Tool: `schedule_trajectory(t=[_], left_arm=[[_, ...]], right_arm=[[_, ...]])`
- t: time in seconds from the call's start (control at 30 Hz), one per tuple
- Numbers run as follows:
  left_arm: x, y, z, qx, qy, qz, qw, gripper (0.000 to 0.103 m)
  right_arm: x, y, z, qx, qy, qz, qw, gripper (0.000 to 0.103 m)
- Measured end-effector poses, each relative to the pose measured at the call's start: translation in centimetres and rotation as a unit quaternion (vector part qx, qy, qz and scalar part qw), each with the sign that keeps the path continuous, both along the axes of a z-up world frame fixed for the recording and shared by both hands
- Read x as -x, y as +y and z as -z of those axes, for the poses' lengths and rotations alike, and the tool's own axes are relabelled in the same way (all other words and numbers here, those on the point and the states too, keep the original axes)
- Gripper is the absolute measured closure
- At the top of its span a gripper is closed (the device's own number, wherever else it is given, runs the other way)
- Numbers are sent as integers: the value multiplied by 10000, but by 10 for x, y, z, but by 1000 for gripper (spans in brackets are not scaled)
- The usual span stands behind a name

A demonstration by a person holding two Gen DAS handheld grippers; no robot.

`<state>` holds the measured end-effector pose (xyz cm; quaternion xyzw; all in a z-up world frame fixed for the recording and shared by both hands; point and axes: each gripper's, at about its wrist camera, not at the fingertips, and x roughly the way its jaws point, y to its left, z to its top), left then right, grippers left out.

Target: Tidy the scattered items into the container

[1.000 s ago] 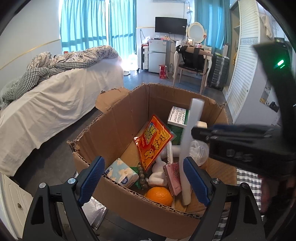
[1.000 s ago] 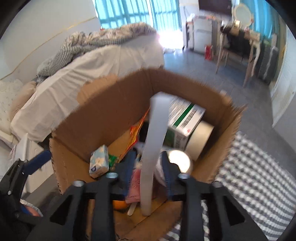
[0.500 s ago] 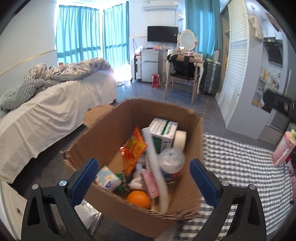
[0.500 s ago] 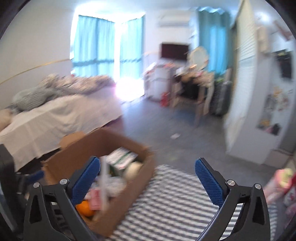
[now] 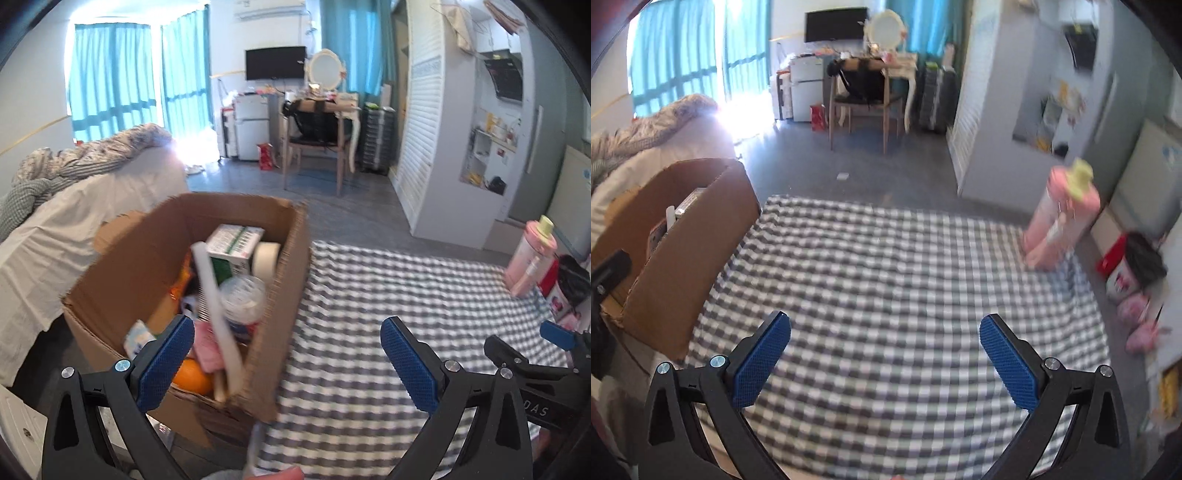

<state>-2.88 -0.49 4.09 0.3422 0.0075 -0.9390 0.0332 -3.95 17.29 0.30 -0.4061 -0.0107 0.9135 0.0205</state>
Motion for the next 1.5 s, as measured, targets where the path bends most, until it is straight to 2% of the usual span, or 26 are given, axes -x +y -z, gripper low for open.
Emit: schedule_trajectory(t=[0.23, 0.6, 1.0, 1.5], left_arm=[[-4, 19, 4, 8, -146, 194, 9997, 0], [-4, 15, 10, -100, -328, 201, 9992, 0], [-1, 13, 15, -119, -425, 218, 9988, 0], [-3, 8, 13, -29, -361, 58, 9993, 0]], right_arm=[[-16, 6, -7, -159, 207, 56, 9996, 0], [-19, -3, -6, -236, 243, 28, 9994, 0], [-17, 0, -8, -168, 243, 87, 9995, 0], [-19, -7, -10, 38, 282, -72, 9996, 0]])
